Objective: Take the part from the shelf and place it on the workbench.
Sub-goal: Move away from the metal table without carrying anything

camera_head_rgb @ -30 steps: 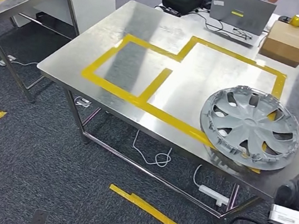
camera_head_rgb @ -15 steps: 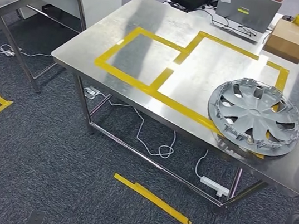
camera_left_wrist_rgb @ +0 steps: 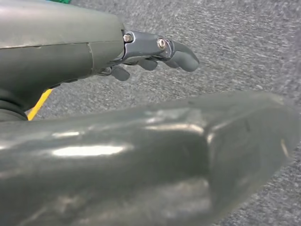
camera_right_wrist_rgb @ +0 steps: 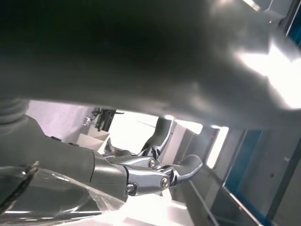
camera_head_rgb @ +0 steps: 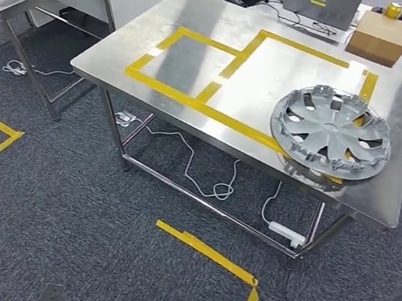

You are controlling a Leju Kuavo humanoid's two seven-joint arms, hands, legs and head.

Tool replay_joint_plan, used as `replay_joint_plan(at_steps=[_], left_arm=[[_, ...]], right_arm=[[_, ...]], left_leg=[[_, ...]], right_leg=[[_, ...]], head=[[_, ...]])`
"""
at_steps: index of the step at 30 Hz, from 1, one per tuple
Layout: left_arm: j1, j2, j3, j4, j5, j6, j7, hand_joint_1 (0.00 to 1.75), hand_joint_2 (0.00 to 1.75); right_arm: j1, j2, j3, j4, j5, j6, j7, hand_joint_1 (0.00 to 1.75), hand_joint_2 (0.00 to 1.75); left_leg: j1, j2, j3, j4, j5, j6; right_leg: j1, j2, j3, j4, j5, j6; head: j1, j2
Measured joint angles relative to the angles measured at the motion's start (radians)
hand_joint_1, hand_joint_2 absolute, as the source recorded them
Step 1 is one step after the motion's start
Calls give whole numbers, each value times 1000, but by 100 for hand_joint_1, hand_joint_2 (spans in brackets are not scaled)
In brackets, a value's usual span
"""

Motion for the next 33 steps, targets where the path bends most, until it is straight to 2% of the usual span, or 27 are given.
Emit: replay_joint_plan(at_steps=[2, 3, 4, 5, 6, 7, 9, 10, 11, 12, 14, 16, 18, 19, 20, 21, 22, 23, 24, 25, 26, 28, 29, 31, 32, 33], left_arm=[[1, 1, 0, 0, 0, 0, -2, 0, 0], [1, 2, 0, 0, 0, 0, -6, 0, 0], [1, 2, 0, 0, -1, 0, -14, 0, 0], [1, 3, 0, 0, -1, -1, -24, 0, 0], [1, 4, 0, 0, 0, -2, -36, 0, 0], [1, 5, 0, 0, 0, -3, -46, 0, 0], [-3, 8, 0, 0, 2, -4, -56, 0, 0], [-4, 9, 0, 0, 2, -4, -57, 0, 0], [-6, 10, 0, 0, 2, -4, -58, 0, 0], [-6, 10, 1, 0, 3, -5, -58, 0, 0], [-5, 11, 2, 0, 7, -6, -58, 0, 0], [-5, 12, 4, 0, 9, -10, -58, 0, 0], [-4, 12, 4, 0, 10, -15, -57, 0, 0], [-2, 12, 5, 0, 12, -16, -57, 0, 0], [-1, 12, 7, 0, 13, -16, -57, 0, 0], [-1, 12, 9, 0, 16, -16, -57, 0, 0], [-1, 11, 11, 0, 19, -17, -57, 0, 0], [-2, 10, 13, 0, 21, -17, -58, 0, 0], [-4, 10, 14, 0, 25, -17, -60, 0, 0], [-6, 9, 16, 0, 29, -17, -63, 0, 0], [-8, 8, 18, 0, 34, -18, -66, 0, 0], [-9, 7, 25, 0, 42, -18, -72, 0, 0], [-9, 7, 27, 0, 45, -18, -74, 0, 0], [-11, 7, 30, 0, 47, -18, -76, 0, 0], [-13, 6, 30, 0, 47, -18, -76, 0, 0], [-14, 6, 31, 0, 47, -18, -76, 0, 0]], right_arm=[[6, 3, -2, 0, -7, 2, 2, 0, 0], [9, 5, -2, 0, -10, 4, 3, 0, 0], [11, 6, -2, 0, -13, 7, 4, 0, 0], [13, 7, -2, 1, -16, 10, 4, 0, 0], [16, 8, -3, 1, -21, 14, 2, 0, 44], [19, 8, -3, 1, -25, 16, -1, 0, 87], [25, 9, -6, 1, -29, 18, -8, 0, 175], [26, 9, -8, 1, -29, 17, -12, 0, 175], [27, 10, -9, 1, -28, 16, -15, 0, 175], [27, 11, -9, 1, -25, 15, -19, 0, 175], [26, 12, -10, 1, -21, 14, -25, 0, 175], [26, 12, -13, 1, -20, 13, -25, 0, 175], [27, 12, -16, 1, -19, 12, -25, 0, 175], [27, 12, -17, 1, -19, 12, -25, 0, 175], [28, 12, -17, 1, -18, 13, -27, 0, 175], [28, 12, -17, 1, -16, 14, -29, 0, 175], [29, 12, -17, 0, -14, 15, -32, 0, 175], [29, 12, -17, -2, -11, 16, -37, 0, 175], [30, 12, -17, -5, -9, 15, -43, 0, 175], [33, 13, -17, -9, -8, 14, -52, 0, 175], [37, 16, -16, -14, -9, 12, -62, 0, 175], [43, 27, -12, -23, -11, 7, -79, 0, 175], [44, 33, -9, -27, -12, 6, -84, 0, 175], [49, 44, -3, -33, -12, 3, -90, 0, 175], [52, 48, -1, -35, -12, 2, -92, 0, 175], [54, 51, 0, -35, -12, 1, -93, 0, 175]], left_leg=[[2, 0, -33, 125, -99, -8], [2, 0, -43, 185, -129, -10], [2, 0, -42, 222, -137, -10], [2, 0, -25, 221, -125, -9], [1, 2, 10, 181, -99, -6], [0, 9, 57, 113, -71, -1], [-6, 33, 140, -23, -48, 11], [-9, 42, 159, -61, -48, 17], [-12, 44, 162, -77, -51, 23], [-12, 38, 158, -81, -49, 29], [-9, 23, 151, -89, -37, 43], [-5, 10, 140, -92, -23, 55], [-7, -5, 126, -91, -14, 59], [-8, -14, 120, -90, -9, 58], [-8, -24, 116, -89, -6, 57], [-8, -34, 113, -87, -4, 55], [-8, -44, 112, -84, -2, 53], [-9, -54, 109, -81, -2, 51], [-10, -64, 105, -76, -1, 48], [-10, -73, 98, -72, 1, 43], [-9, -83, 91, -69, 4, 36], [-6, -96, 80, -65, 9, 23], [-6, -88, 73, -55, 2, 16], [-6, -47, 39, 22, -48, 5], [-5, -27, 9, 89, -84, -2], [-2, -18, -21, 160, -116, -6]], right_leg=[[1, -1, -18, 1, 16, -8], [2, -1, -26, 2, 24, -9], [3, -2, -34, 4, 31, -9], [4, -4, -42, 5, 37, -8], [5, -7, -49, 8, 43, -8], [6, -12, -54, 10, 46, -7], [10, -23, -59, 15, 51, -1], [12, -30, -60, 17, 53, 3], [13, -39, -62, 18, 55, 8], [14, -47, -63, 17, 57, 13], [12, -42, -75, 36, 40, 24], [9, -16, -119, 127, -21, 32], [6, 0, -177, 263, -87, 37], [6, 2, -192, 303, -98, 38], [6, 4, -189, 306, -89, 38], [5, 8, -165, 267, -61, 37], [4, 18, -126, 197, -25, 34], [2, 39, -86, 125, 2, 32], [0, 58, -54, 64, 18, 29], [0, 72, -36, 30, 23, 27], [0, 77, -32, 20, 19, 24], [0, 57, -33, 18, 24, 15], [-2, 46, -33, 17, 27, 9], [-5, 20, -34, 13, 31, -1], [-4, 6, -35, 13, 31, -3], [-3, -8, -36, 14, 31, -4]], head=[[-3, 0], [-3, 0], [-3, 0], [-3, 0], [-4, 0], [-4, 0], [-3, 0], [-3, 0], [-2, 0], [-2, 0], [0, 0], [3, 0], [4, 0], [4, 0], [4, 0], [4, 0], [4, 0], [4, 0], [4, 0], [3, 0], [3, 0], [3, 0], [1, 0], [-5, 0], [-8, 0], [-9, 0]])
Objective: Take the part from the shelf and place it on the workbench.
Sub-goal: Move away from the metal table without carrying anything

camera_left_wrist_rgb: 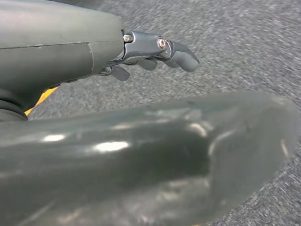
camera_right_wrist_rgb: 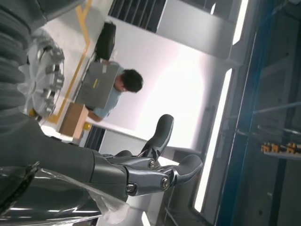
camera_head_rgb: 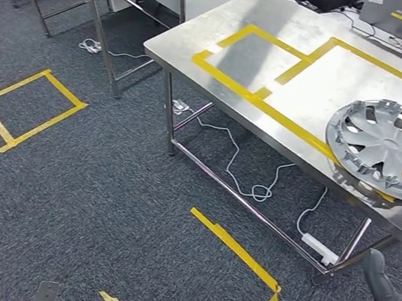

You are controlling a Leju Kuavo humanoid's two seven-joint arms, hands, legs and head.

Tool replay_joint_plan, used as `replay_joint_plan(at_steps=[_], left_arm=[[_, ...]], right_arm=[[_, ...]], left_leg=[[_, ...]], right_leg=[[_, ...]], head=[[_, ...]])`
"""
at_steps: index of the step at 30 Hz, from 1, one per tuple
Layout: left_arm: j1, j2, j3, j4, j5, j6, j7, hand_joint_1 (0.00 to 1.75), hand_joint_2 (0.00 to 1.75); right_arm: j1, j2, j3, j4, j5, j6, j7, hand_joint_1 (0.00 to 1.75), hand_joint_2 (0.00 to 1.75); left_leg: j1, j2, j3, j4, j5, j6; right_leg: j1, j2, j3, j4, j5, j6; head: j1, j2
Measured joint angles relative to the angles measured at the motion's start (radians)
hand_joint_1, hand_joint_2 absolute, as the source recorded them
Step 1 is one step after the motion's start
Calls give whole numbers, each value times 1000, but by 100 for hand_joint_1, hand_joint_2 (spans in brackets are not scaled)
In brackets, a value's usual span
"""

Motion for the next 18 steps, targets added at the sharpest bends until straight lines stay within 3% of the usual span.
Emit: replay_joint_plan(at_steps=[1, 2, 3, 4, 6, 7, 8, 10, 11, 13, 14, 16, 17, 18], left_arm=[[0, 0, 1, 0, 0, 0, 0, 0, 0], [1, -1, 3, 0, 1, 0, 0, 0, 0], [2, -1, 4, 0, 2, 0, 0, 0, 0], [2, -1, 6, 0, 2, 0, 0, 0, 0], [-1, 0, 8, 0, 1, 0, -1, 0, 0], [-4, 0, 9, 0, -1, 0, -1, 0, 0], [-6, 0, 9, 0, -3, 0, -1, 0, 0], [-7, 2, 9, 0, -10, 0, 4, 0, 0], [-8, 3, 9, 0, -13, 1, 7, 0, 0], [-13, 6, 9, 0, -21, 1, 14, 0, 0], [-17, 6, 9, 0, -25, 0, 17, 0, 0], [-23, 6, 9, 0, -32, 0, 19, 0, 0], [-23, 6, 9, 0, -34, 0, 19, 0, 0], [-23, 6, 9, 0, -33, -4, 18, 0, 0]], right_arm=[[2, 3, 1, 0, 0, 0, 0, 0, 175], [3, 5, 2, 0, 0, 0, -1, 0, 175], [3, 7, 2, 0, -1, -1, -1, 0, 175], [3, 9, 3, 0, -1, -1, -1, 0, 175], [2, 13, 5, 0, -2, -1, -3, 0, 175], [0, 14, 7, 0, -4, 0, -3, 0, 175], [-4, 15, 9, 2, -8, 0, -4, 0, 175], [-19, 18, 16, 7, -23, 4, -5, 0, 175], [-28, 19, 20, 10, -32, 7, -6, 0, 175], [-45, 20, 29, 17, -41, 17, -14, 0, 175], [-53, 21, 34, 21, -43, 22, -19, 0, 175], [-64, 22, 50, 31, -37, 31, -29, 0, 175], [-67, 22, 60, 36, -30, 34, -33, 0, 175], [-69, 22, 71, 39, -22, 37, -36, 0, 175]], left_leg=[[2, 4, -20, 51, -17, -3], [4, 5, -24, 68, -15, -4], [4, 8, -8, 43, 5, -4], [4, 18, 26, -17, 38, -1], [-2, 63, 98, -158, 90, 10], [-5, 81, 117, -202, 101, 17], [-9, 90, 123, -220, 102, 23], [-10, 71, 117, -224, 105, 35], [-9, 60, 116, -227, 109, 41], [-4, 37, 114, -233, 118, 55], [-4, 25, 111, -233, 120, 59], [-5, -2, 105, -231, 124, 64], [-6, -15, 103, -230, 125, 64], [-6, -29, 103, -229, 126, 64]], right_leg=[[1, -14, -1, 0, 0, 0], [1, -27, -2, 1, 0, 0], [1, -39, -1, 1, 0, 0], [2, -51, 0, 1, -1, 1], [6, -72, 3, 3, -4, 6], [9, -82, 3, 4, -5, 10], [12, -93, 2, 5, -6, 15], [14, -112, 2, 5, -8, 24], [12, -104, 0, 10, -15, 30], [7, -53, -30, 75, -60, 39], [5, -20, -60, 139, -94, 41], [5, 8, -126, 272, -144, 43], [5, 12, -143, 301, -144, 43], [5, 14, -142, 292, -124, 42]], head=[[0, 0], [0, 0], [0, 0], [0, 0], [0, 0], [1, 0], [1, 0], [1, 0], [2, 0], [7, 0], [10, 0], [11, 0], [10, 0], [10, 0]])
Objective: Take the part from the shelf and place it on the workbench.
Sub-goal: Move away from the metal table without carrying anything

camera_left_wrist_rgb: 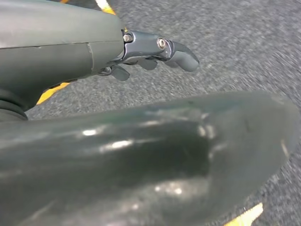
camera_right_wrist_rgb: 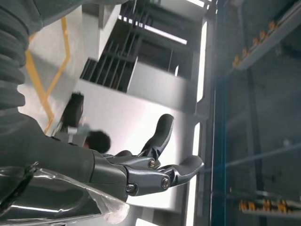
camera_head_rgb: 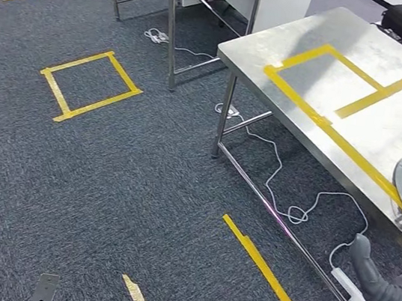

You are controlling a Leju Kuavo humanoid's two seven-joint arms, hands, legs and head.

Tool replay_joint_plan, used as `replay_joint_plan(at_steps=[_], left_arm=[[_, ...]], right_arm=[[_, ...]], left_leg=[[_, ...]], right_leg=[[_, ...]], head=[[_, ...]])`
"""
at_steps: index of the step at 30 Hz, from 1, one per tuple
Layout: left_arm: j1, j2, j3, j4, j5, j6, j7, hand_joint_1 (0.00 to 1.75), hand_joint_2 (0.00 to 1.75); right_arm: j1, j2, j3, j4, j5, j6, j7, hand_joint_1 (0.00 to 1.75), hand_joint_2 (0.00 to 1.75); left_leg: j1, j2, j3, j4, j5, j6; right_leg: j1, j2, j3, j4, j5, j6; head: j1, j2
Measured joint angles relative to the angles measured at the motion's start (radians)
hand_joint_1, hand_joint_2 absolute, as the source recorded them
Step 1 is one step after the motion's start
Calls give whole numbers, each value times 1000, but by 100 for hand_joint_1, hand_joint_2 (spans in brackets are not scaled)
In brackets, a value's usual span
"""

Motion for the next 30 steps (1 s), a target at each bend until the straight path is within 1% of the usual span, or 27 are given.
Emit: replay_joint_plan(at_steps=[1, 3, 4, 5, 6, 7, 8, 10, 11, 12, 13, 14, 15, 16, 17, 18, 19, 20, 21, 22, 23, 24, 25, 27, 28, 29, 30], left_arm=[[0, 0, 0, 0, 3, -5, -2, 0, 0], [1, -1, 0, 0, 1, -11, -16, 0, 0], [2, -1, -2, 0, -9, -11, -27, 0, 0], [5, -1, -6, 0, -23, -10, -39, 0, 0], [10, 1, -12, 0, -37, -9, -50, 0, 0], [18, 5, -18, 0, -49, -10, -59, 0, 0], [27, 11, -23, 0, -56, -10, -64, 0, 0], [39, 21, -30, 0, -63, -4, -66, 0, 0], [42, 23, -31, 0, -64, 1, -60, 0, 0], [42, 25, -32, 0, -62, 6, -51, 0, 0], [42, 26, -33, 0, -59, 7, -41, 0, 0], [43, 27, -33, 0, -56, 5, -32, 0, 0], [45, 27, -33, 0, -54, 3, -27, 0, 0], [46, 27, -33, 0, -54, 1, -24, 0, 0], [47, 27, -33, 0, -54, 0, -22, 0, 0], [48, 27, -33, 0, -55, 1, -19, 0, 0], [46, 26, -33, 0, -55, 1, -16, 0, 0], [45, 25, -32, 0, -54, 1, -14, 0, 0], [45, 24, -32, 0, -53, 1, -15, 0, 0], [45, 24, -32, 0, -51, 1, -15, 0, 0], [46, 23, -32, 0, -48, 1, -16, 0, 0], [47, 22, -32, 0, -45, 1, -17, 0, 0], [46, 22, -32, 0, -41, 1, -17, 0, 0], [42, 21, -31, 0, -36, -1, -20, 0, 0], [41, 20, -31, 0, -34, -3, -22, 0, 0], [40, 19, -31, 0, -34, -4, -24, 0, 0], [41, 18, -30, 0, -34, -5, -25, 0, 0]], right_arm=[[0, 0, 11, 2, 7, 4, -1, 0, 175], [2, -1, 28, 4, 11, 17, 4, 0, 175], [4, -4, 34, 3, 3, 33, 8, 0, 175], [8, -7, 39, 2, -4, 53, 12, 0, 175], [15, -11, 44, 0, -7, 73, 15, 0, 175], [22, -14, 48, -1, -3, 86, 18, 0, 175], [30, -16, 51, -2, 8, 91, 19, 0, 175], [45, -17, 56, -3, 26, 86, 18, 0, 175], [51, -17, 57, -3, 30, 80, 18, 0, 175], [56, -17, 57, -3, 31, 72, 17, 0, 175], [59, -17, 58, -3, 30, 65, 17, 0, 175], [60, -17, 58, -3, 28, 59, 17, 0, 175], [60, -17, 58, -3, 27, 53, 17, 0, 175], [60, -17, 58, -2, 26, 47, 17, 0, 175], [60, -17, 57, -2, 26, 41, 17, 0, 175], [60, -17, 57, -3, 25, 37, 17, 0, 175], [61, -18, 55, -3, 24, 34, 19, 0, 175], [61, -20, 53, -3, 24, 32, 20, 0, 175], [60, -21, 51, -3, 23, 30, 22, 0, 175], [60, -23, 48, -3, 23, 28, 25, 0, 175], [59, -25, 45, -5, 25, 27, 29, 0, 175], [60, -27, 42, -8, 28, 25, 31, 0, 175], [64, -29, 37, -13, 32, 24, 34, 0, 175], [77, -37, 27, -27, 42, 21, 35, 0, 175], [83, -41, 23, -34, 47, 20, 35, 0, 175], [88, -44, 21, -39, 50, 20, 35, 0, 175], [91, -46, 19, -43, 53, 20, 35, 0, 175]], left_leg=[[0, -14, 0, 2, 0, -1], [-2, -41, -3, 9, -1, -5], [-2, -53, -8, 14, -1, -9], [-2, -65, -15, 17, 0, -15], [-1, -77, -21, 20, 2, -22], [1, -88, -27, 20, 5, -29], [1, -82, -31, 23, 3, -35], [-1, -36, -53, 70, -29, -46], [0, -3, -77, 122, -58, -52], [2, 17, -109, 189, -91, -56], [5, 28, -139, 254, -117, -60], [8, 33, -159, 297, -128, -62], [10, 36, -161, 305, -121, -64], [11, 41, -142, 271, -95, -64], [12, 52, -107, 208, -61, -63], [10, 75, -70, 137, -35, -61], [8, 94, -40, 80, -18, -56], [5, 109, -23, 46, -12, -51], [2, 113, -19, 34, -15, -45], [1, 102, -21, 32, -14, -37], [1, 91, -22, 31, -13, -31], [2, 81, -22, 29, -12, -24], [4, 70, -22, 27, -9, -17], [4, 47, -23, 26, -6, -8], [3, 34, -25, 26, -6, -5], [1, 21, -25, 26, -6, -4], [-1, 8, -25, 27, -6, -4]], right_leg=[[0, 6, 17, -42, 35, -2], [-3, 51, 70, -169, 105, -8], [-5, 73, 94, -219, 119, -11], [-6, 89, 107, -249, 123, -13], [-6, 88, 114, -260, 118, -16], [-6, 77, 118, -266, 116, -19], [-7, 65, 119, -268, 119, -24], [-10, 37, 124, -274, 121, -35], [-9, 21, 126, -275, 121, -38], [-8, 5, 126, -275, 120, -41], [-8, -11, 126, -274, 118, -42], [-7, -27, 127, -274, 117, -42], [-7, -42, 127, -274, 115, -41], [-7, -56, 129, -274, 113, -39], [-7, -68, 133, -274, 111, -36], [-5, -79, 136, -273, 108, -32], [-2, -90, 138, -272, 104, -27], [1, -99, 141, -271, 100, -22], [4, -109, 143, -271, 98, -17], [5, -119, 145, -271, 95, -12], [3, -118, 146, -271, 92, -6], [1, -101, 143, -263, 82, 0], [-2, -74, 132, -237, 62, 4], [-3, -16, 77, -119, -2, 5], [-3, -6, 41, -47, -32, 4], [-2, -1, 12, 7, -46, 3], [-1, 0, -2, 26, -40, 0]], head=[[0, 0], [0, 0], [0, 0], [-1, 0], [-1, 0], [-1, 0], [-1, 0], [-8, 0], [-11, 0], [-15, 0], [-15, 0], [-15, 0], [-16, 0], [-16, 0], [-16, 0], [-16, 0], [-16, 0], [-15, 0], [-15, 0], [-15, 0], [-15, 0], [-14, 0], [-12, 0], [-9, 0], [-8, 0], [-8, 0], [-8, 0]])
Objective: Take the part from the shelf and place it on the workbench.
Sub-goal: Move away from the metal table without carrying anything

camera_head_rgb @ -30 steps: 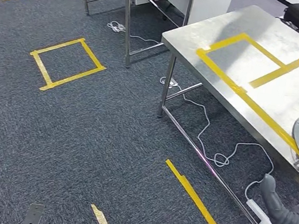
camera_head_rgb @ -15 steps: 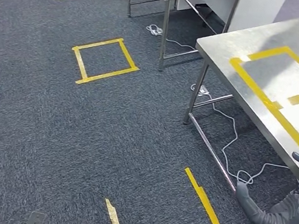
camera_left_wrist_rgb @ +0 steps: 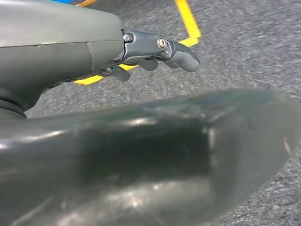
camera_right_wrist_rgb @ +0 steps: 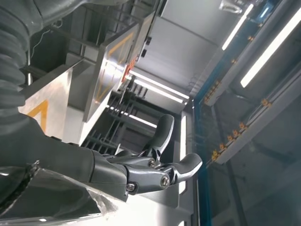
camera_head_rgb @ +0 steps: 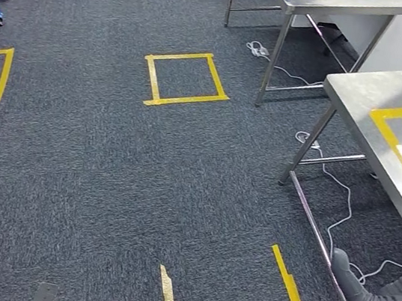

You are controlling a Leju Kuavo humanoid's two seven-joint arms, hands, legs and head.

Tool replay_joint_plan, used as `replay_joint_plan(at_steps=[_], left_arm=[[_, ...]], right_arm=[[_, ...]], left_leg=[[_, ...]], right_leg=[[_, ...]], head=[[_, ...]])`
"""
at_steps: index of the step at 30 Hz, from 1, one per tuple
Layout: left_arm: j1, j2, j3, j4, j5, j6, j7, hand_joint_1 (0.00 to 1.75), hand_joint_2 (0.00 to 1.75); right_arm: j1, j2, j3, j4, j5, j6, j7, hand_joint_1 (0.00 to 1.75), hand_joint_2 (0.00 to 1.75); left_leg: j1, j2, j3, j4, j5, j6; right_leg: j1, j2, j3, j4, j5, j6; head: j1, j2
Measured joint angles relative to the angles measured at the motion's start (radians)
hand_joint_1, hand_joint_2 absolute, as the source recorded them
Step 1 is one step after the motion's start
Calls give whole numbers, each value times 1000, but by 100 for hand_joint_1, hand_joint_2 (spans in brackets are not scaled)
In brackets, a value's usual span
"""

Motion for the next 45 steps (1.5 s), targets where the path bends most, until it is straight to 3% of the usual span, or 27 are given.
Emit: replay_joint_plan(at_steps=[1, 2, 4, 6, 8, 10, 12, 14, 15, 16, 17, 19, 21, 23, 24, 26, 28, 29, 30, 31, 33, 35, 37, 39, 41, 43, 45], left_arm=[[0, -1, 0, 0, 0, 0, -1, 0, 0], [0, -2, 1, 0, 1, 0, -1, 0, 0], [-2, -4, 1, 0, 1, 0, -2, 0, 0], [-4, -6, 1, 0, 2, -1, -2, 0, 0], [-4, -7, 2, 0, 5, -2, -2, 0, 0], [-4, -8, 3, 0, 10, -3, -3, 0, 0], [-9, -9, 4, 0, 15, -3, -5, 0, 0], [-12, -10, 5, 0, 20, -3, -7, 0, 0], [-11, -10, 6, 0, 23, -3, -9, 0, 0], [-11, -10, 7, 0, 27, -3, -11, 0, 0], [-11, -9, 10, 0, 31, -4, -14, 0, 0], [-13, -7, 14, 0, 39, -5, -18, 0, 0], [-17, -7, 18, 0, 43, -6, -20, 0, 0], [-16, -8, 21, 0, 45, -6, -21, 0, 0], [-14, -8, 22, 0, 45, -5, -21, 0, 0], [-13, -10, 27, 0, 46, -3, -21, 0, 0], [-14, -13, 30, 0, 47, -2, -19, 0, 0], [-14, -14, 30, 0, 47, -2, -17, 0, 0], [-12, -14, 31, 0, 47, -2, -15, 0, 0], [-11, -14, 33, 0, 47, -2, -13, 0, 0], [-10, -14, 35, 0, 45, -2, -11, 0, 0], [-11, -15, 35, 0, 44, -2, -10, 0, 0], [-12, -16, 36, 0, 43, -2, -10, 0, 0], [-10, -15, 36, 0, 42, -2, -10, 0, 0], [-9, -14, 37, 0, 42, -2, -10, 0, 0], [-13, -14, 37, 0, 42, -2, -10, 0, 0], [-15, -14, 37, 0, 41, -2, -10, 0, 0]], right_arm=[[2, -2, -1, -4, 1, 0, 0, 0, 175], [3, -4, -2, -8, 1, 0, 0, 0, 175], [4, -8, -5, -16, 4, 0, 1, 0, 175], [5, -10, -8, -21, 11, 1, 3, 0, 175], [3, -11, -8, -23, 21, 1, 8, 0, 175], [1, -11, -8, -26, 28, -1, 13, 0, 175], [4, -11, -8, -31, 32, -8, 15, 0, 175], [8, -11, -9, -34, 37, -14, 15, 0, 175], [11, -11, -9, -35, 39, -16, 15, 0, 175], [13, -11, -9, -36, 42, -17, 15, 0, 175], [15, -11, -9, -38, 45, -20, 15, 0, 175], [17, -11, -9, -45, 49, -23, 14, 0, 175], [18, -11, -10, -51, 52, -23, 14, 0, 175], [17, -11, -10, -56, 53, -18, 15, 0, 175], [16, -11, -10, -58, 52, -15, 15, 0, 175], [16, -12, -10, -62, 52, -11, 15, 0, 175], [17, -13, -10, -64, 53, -10, 15, 0, 175], [18, -14, -10, -64, 54, -9, 16, 0, 175], [17, -14, -10, -64, 55, -9, 16, 0, 175], [17, -14, -10, -64, 56, -9, 15, 0, 175], [16, -14, -10, -64, 58, -10, 15, 0, 175], [15, -14, -10, -64, 60, -10, 17, 0, 175], [12, -14, -9, -64, 61, -10, 19, 0, 175], [6, -15, -9, -64, 62, -10, 20, 0, 175], [3, -15, -9, -64, 63, -9, 20, 0, 175], [2, -15, -9, -63, 63, -9, 20, 0, 175], [-1, -14, -9, -62, 63, -8, 21, 0, 175]], left_leg=[[-1, -14, 1, 1, 0, 0], [-1, -29, 3, 1, 0, 0], [-2, -56, 2, 4, 0, -3], [0, -78, -6, 6, 3, -11], [4, -98, -15, 6, 9, -24], [1, -69, -28, 32, -9, -35], [0, -8, -71, 131, -66, -45], [6, 22, -127, 254, -117, -53], [9, 27, -138, 281, -121, -56], [11, 32, -131, 270, -105, -57], [13, 39, -104, 222, -75, -57], [8, 78, -32, 87, -22, -51], [0, 107, 2, 16, -9, -37], [-4, 93, 0, 10, -12, -24], [-3, 81, 0, 7, -10, -18], [1, 58, 2, 1, -5, -5], [2, 33, 1, 1, -3, 3], [1, 19, 0, 1, -3, 4], [0, 5, 0, 1, -3, 5], [0, -10, 1, 2, -3, 5], [0, -40, 3, 4, -4, 4], [-1, -67, 1, 9, -4, -2], [1, -91, -9, 10, 0, -15], [5, -105, -16, 10, 4, -28], [2, -62, -35, 50, -23, -37], [2, 1, -86, 165, -86, -46], [8, 23, -136, 276, -127, -53]], right_leg=[[1, 3, 5, -22, 27, -3], [1, 11, 28, -80, 67, -7], [-1, 56, 86, -218, 131, -16], [-1, 85, 116, -280, 145, -21], [0, 66, 123, -287, 148, -27], [-2, 38, 128, -296, 153, -37], [-2, 7, 134, -299, 153, -44], [0, -25, 135, -299, 149, -46], [0, -40, 136, -299, 147, -46], [0, -54, 139, -298, 145, -45], [0, -67, 142, -298, 143, -43], [3, -90, 150, -297, 135, -35], [9, -112, 154, -296, 128, -24], [10, -133, 160, -298, 123, -14], [8, -128, 160, -295, 117, -9], [3, -76, 138, -243, 78, -1], [1, -17, 72, -111, 15, 1], [1, -6, 37, -46, -6, 1], [1, -2, 11, -7, -10, 0], [1, 0, 4, -8, 7, -2], [0, 20, 42, -114, 86, -6], [-4, 73, 91, -235, 138, -12], [-5, 99, 112, -276, 143, -16], [-4, 75, 119, -283, 147, -25], [-6, 43, 125, -291, 151, -36], [-3, 9, 129, -294, 149, -43], [0, -25, 131, -294, 145, -46]], head=[[0, 0], [0, 0], [-1, 0], [-1, 0], [-1, 0], [-4, 0], [-8, 0], [-9, 0], [-9, 0], [-9, 0], [-9, 0], [-10, 0], [-8, 0], [-7, 0], [-6, 0], [-2, 0], [4, 0], [4, 0], [4, 0], [4, 0], [4, 0], [4, 0], [3, 0], [3, 0], [-1, 0], [-4, 0], [-4, 0]])
